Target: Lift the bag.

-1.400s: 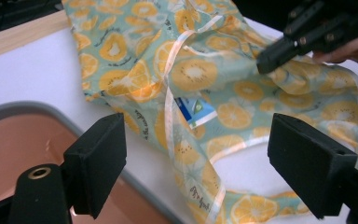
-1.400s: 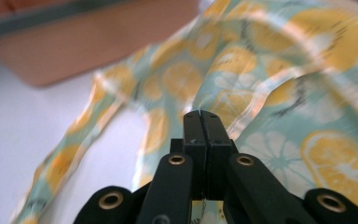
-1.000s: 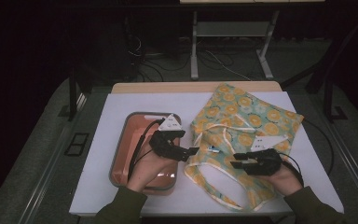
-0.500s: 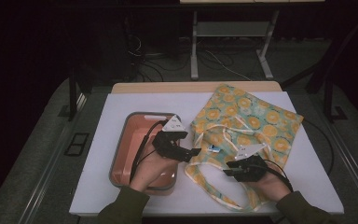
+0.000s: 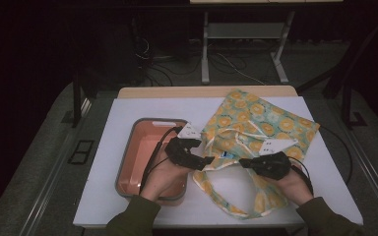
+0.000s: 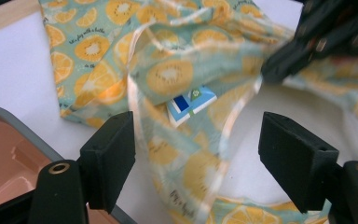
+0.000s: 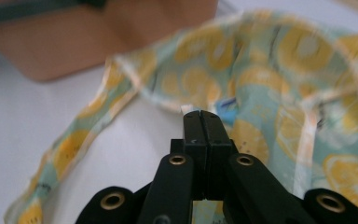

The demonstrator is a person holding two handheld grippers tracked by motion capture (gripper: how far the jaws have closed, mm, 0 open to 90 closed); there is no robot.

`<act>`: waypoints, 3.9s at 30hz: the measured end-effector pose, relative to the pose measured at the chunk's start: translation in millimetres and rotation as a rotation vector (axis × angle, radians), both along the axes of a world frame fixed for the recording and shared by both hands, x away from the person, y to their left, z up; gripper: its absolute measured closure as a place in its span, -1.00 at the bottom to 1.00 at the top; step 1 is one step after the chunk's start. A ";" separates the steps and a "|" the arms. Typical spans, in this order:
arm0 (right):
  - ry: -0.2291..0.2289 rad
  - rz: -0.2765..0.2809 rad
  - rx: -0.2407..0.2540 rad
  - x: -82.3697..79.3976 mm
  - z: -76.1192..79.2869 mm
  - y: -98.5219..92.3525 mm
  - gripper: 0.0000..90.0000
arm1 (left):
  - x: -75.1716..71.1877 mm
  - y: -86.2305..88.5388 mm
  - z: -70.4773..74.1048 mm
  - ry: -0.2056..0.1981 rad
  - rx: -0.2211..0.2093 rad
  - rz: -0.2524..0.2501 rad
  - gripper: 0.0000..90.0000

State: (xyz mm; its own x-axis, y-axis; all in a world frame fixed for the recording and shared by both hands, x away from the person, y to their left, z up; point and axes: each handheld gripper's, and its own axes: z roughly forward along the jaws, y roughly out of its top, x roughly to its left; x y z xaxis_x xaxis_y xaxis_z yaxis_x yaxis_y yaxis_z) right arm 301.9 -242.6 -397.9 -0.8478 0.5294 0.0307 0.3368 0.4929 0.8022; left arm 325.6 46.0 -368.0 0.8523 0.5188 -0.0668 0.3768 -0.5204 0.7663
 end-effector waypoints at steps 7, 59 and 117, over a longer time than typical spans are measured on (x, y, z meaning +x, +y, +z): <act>-0.060 -0.003 0.086 6.0 28.7 -1.9 1.00 | 0.2 -8.4 -4.9 0.011 0.049 -0.033 -0.41; 0.045 -0.123 -0.156 -47.5 -18.3 -25.2 0.86 | 16.9 -12.3 9.8 -0.030 -0.045 0.059 0.99; 0.003 -0.204 0.241 28.6 48.4 -72.5 0.03 | 16.6 49.9 28.9 -0.027 -0.242 0.060 -0.41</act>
